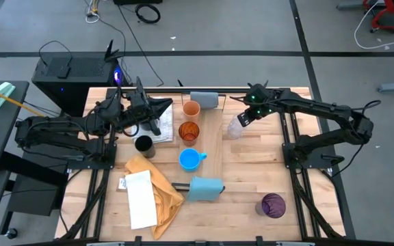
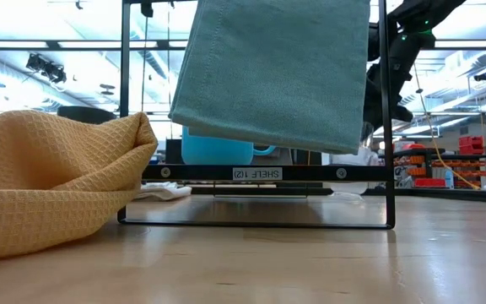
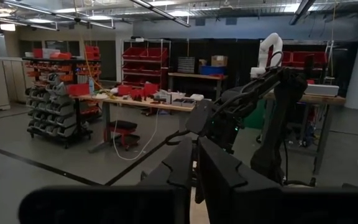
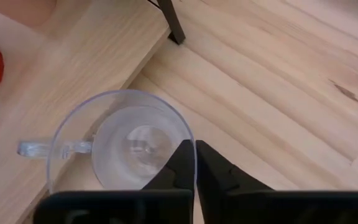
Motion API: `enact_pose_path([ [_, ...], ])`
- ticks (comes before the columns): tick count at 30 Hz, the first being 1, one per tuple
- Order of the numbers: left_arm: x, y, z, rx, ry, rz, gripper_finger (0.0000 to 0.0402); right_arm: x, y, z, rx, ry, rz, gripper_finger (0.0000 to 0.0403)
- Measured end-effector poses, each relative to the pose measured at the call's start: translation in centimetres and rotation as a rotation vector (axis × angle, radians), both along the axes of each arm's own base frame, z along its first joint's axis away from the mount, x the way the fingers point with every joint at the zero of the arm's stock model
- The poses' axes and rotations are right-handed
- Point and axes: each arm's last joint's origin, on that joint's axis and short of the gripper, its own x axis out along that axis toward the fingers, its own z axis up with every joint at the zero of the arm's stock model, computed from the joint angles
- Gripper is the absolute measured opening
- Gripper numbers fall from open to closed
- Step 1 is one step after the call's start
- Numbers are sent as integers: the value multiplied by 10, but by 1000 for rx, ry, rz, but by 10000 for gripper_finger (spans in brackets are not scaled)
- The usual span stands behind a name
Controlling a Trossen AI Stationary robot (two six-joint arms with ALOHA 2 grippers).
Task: Stack small to large cups/mugs on shelf
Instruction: Put the transparent mug on the shelf
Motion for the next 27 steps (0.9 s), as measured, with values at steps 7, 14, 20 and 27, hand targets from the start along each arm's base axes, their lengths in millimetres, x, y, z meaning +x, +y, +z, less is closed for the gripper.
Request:
enact_pose_path([
  [7,0,0,0,0,0,0,24,-2,1,4,-8,-17,-4,21],
  [14,0,0,0,0,1,0,33,-3,2,26,-40,-59,6,10],
  [20,0,0,0,11,7,2,32,0,0,51,-83,-93,34,8],
  [27,0,0,0,15,9,3,24,-2,5,76,-79,-87,48,17],
])
